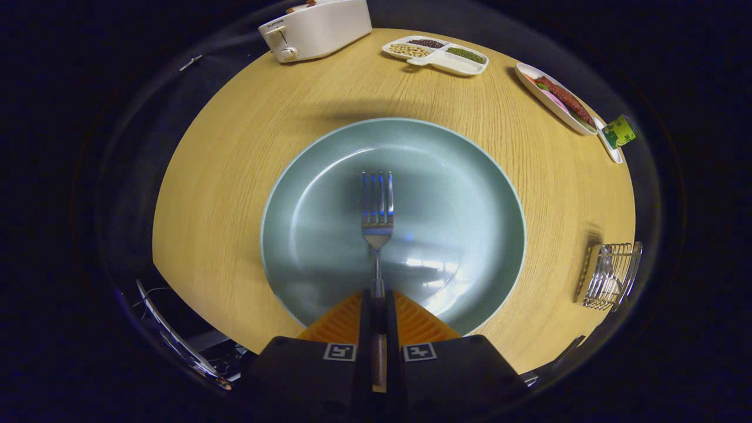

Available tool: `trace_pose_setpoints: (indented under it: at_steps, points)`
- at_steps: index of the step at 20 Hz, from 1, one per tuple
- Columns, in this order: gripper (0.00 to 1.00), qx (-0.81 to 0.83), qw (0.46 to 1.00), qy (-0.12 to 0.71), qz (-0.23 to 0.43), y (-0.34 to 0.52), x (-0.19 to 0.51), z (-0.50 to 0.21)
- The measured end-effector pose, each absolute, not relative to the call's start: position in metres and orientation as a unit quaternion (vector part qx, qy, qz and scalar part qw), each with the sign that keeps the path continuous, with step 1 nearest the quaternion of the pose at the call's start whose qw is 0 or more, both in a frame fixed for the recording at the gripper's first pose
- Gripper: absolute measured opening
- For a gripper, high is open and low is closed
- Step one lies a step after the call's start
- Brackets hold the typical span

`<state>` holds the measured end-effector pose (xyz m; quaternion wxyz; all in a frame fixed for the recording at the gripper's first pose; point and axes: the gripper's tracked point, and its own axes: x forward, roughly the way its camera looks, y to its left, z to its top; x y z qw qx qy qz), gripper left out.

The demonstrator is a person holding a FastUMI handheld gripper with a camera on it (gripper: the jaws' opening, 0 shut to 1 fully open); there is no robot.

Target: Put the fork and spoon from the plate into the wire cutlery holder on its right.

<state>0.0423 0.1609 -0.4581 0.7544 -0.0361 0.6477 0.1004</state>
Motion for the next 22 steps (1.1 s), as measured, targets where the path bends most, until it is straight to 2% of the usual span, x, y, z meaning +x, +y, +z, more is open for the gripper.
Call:
trace_pose_setpoints:
  at_steps: [2,14,18,22]
  points:
    - [0.08,-0.032,0.747,0.653,0.125,0.162,0.040,-0.459]
    - [0.08,-0.007,0.762,0.626,0.169,0.158,0.055,-0.408]
    - [0.08,-0.018,0.771,0.611,0.179,0.118,0.057,-0.367]
    - [0.08,-0.015,0.779,0.605,0.161,0.048,0.058,-0.324]
